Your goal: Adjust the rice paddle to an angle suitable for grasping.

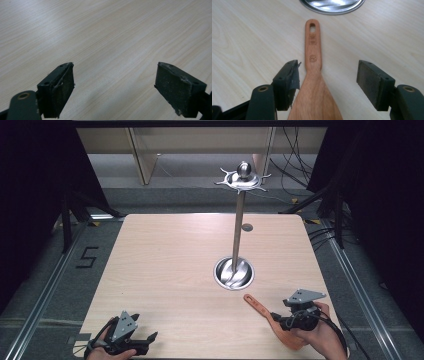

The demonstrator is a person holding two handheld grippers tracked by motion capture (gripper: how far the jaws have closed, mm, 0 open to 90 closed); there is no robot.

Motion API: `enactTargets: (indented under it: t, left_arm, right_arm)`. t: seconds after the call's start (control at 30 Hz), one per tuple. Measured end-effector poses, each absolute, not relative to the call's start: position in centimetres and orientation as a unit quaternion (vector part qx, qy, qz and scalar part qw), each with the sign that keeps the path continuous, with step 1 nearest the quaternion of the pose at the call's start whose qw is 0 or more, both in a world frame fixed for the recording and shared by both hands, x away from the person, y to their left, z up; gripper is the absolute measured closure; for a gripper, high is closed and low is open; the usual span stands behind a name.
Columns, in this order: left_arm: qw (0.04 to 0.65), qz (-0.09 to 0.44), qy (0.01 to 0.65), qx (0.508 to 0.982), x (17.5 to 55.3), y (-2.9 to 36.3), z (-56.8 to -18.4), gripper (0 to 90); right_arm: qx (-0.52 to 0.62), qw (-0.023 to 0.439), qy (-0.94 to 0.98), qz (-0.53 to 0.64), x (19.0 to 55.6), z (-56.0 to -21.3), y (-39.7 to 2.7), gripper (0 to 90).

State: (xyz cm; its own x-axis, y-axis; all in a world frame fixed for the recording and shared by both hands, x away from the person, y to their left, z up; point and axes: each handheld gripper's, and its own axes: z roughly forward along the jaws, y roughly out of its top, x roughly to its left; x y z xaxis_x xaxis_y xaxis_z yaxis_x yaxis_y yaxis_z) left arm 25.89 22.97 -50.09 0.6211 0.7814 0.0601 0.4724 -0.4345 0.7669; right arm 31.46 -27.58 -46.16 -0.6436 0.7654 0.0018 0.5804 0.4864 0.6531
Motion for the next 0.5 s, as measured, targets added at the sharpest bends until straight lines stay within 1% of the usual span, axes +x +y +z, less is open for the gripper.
enactTargets:
  t: [0.07,0.13,0.17,0.2,0.23,0.27,0.3,0.33,0.4,0.5]
  left_arm:
    - [0.371,0.208,0.38,0.822,25.9,23.0,-50.1,15.1]
    - [0.358,0.212,0.372,0.83,26.0,23.1,-50.0,15.1]
    - [0.358,0.212,0.372,0.83,26.0,23.1,-50.0,15.1]
    - [0.361,0.211,0.373,0.828,25.9,23.1,-49.9,15.1]
    - [0.36,0.213,0.368,0.83,26.0,23.1,-49.9,15.1]
    - [0.373,0.209,0.375,0.822,25.9,22.9,-50.0,15.1]
    - [0.373,0.209,0.375,0.822,25.9,22.9,-50.0,15.1]
    - [0.372,0.204,0.38,0.822,25.8,22.8,-50.1,15.1]
    - [0.373,0.206,0.382,0.82,25.8,22.8,-50.1,15.1]
    - [0.372,0.21,0.376,0.822,25.9,22.9,-50.0,15.1]
  right_arm:
    - [0.396,0.141,0.852,0.312,31.8,-45.8,-27.4,35.9]
    - [0.395,0.153,0.849,0.316,32.2,-45.7,-27.1,36.3]
    - [0.388,0.145,0.858,0.302,32.5,-45.4,-27.0,36.6]
    - [0.391,0.151,0.853,0.312,32.7,-45.5,-26.7,36.6]
    - [0.389,0.14,0.86,0.3,32.9,-45.2,-26.6,36.7]
    - [0.39,0.142,0.859,0.301,33.0,-45.1,-26.4,37.1]
    - [0.39,0.145,0.857,0.304,33.2,-45.0,-26.3,37.6]
    - [0.395,0.127,0.86,0.297,33.4,-44.7,-26.1,37.9]
    - [0.389,0.135,0.862,0.295,33.8,-44.7,-25.9,38.0]
    - [0.386,0.119,0.87,0.282,34.3,-44.6,-25.3,38.2]
